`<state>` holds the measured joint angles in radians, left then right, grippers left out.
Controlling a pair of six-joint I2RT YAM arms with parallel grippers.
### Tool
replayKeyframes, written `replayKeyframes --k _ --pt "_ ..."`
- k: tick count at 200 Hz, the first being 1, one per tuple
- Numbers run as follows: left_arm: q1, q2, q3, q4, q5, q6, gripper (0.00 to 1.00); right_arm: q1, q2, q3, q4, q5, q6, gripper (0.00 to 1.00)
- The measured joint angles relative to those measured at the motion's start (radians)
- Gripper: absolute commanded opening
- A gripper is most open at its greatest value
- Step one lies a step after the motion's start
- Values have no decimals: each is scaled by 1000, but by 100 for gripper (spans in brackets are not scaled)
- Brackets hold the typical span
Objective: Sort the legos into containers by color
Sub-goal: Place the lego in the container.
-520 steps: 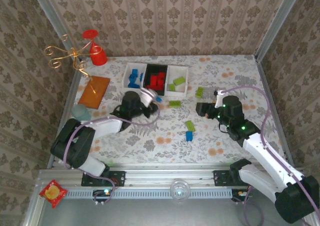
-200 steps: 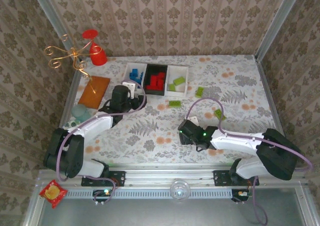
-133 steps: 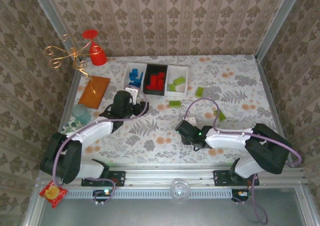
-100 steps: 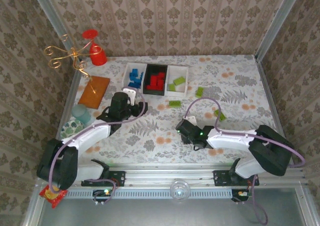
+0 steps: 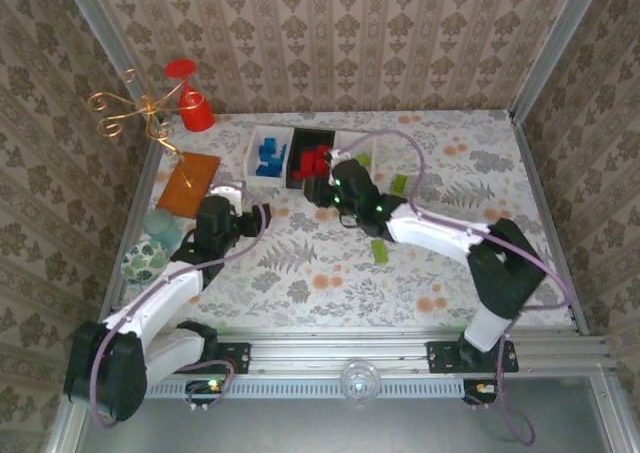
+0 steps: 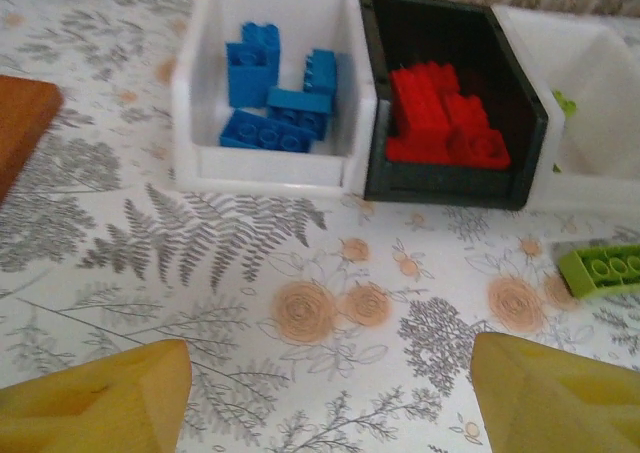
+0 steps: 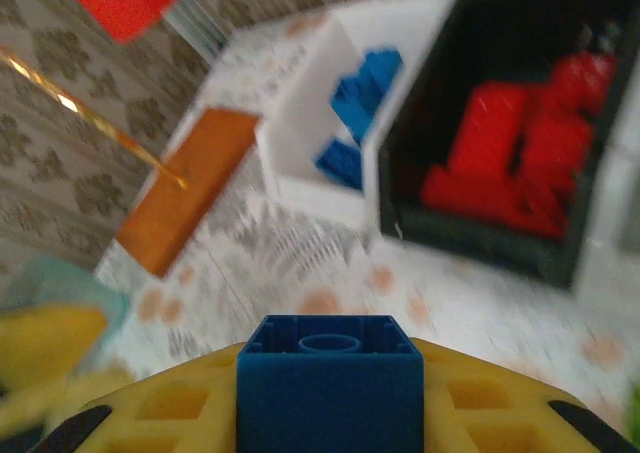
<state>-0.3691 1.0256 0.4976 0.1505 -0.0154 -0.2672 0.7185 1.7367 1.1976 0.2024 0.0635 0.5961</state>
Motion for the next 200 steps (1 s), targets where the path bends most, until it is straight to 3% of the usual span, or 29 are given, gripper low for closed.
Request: replayKeyframes --k 49,120,143,174,200 --pt "4 -40 -11 -1 -8 -2 76 -38 335 374 32 -56 -21 30" --pt "4 -61 -11 -2 -8 -2 76 -40 669 816 -72 -80 -55 32" --pt "4 -85 -11 -2 -8 -2 76 -41 753 927 -122 -80 -67 37" --pt "4 -92 -11 -2 -8 -2 76 -50 850 1072 -199 -84 -76 55" --pt "4 -92 -11 -7 -9 -2 76 -63 896 1176 -278 -103 -90 60"
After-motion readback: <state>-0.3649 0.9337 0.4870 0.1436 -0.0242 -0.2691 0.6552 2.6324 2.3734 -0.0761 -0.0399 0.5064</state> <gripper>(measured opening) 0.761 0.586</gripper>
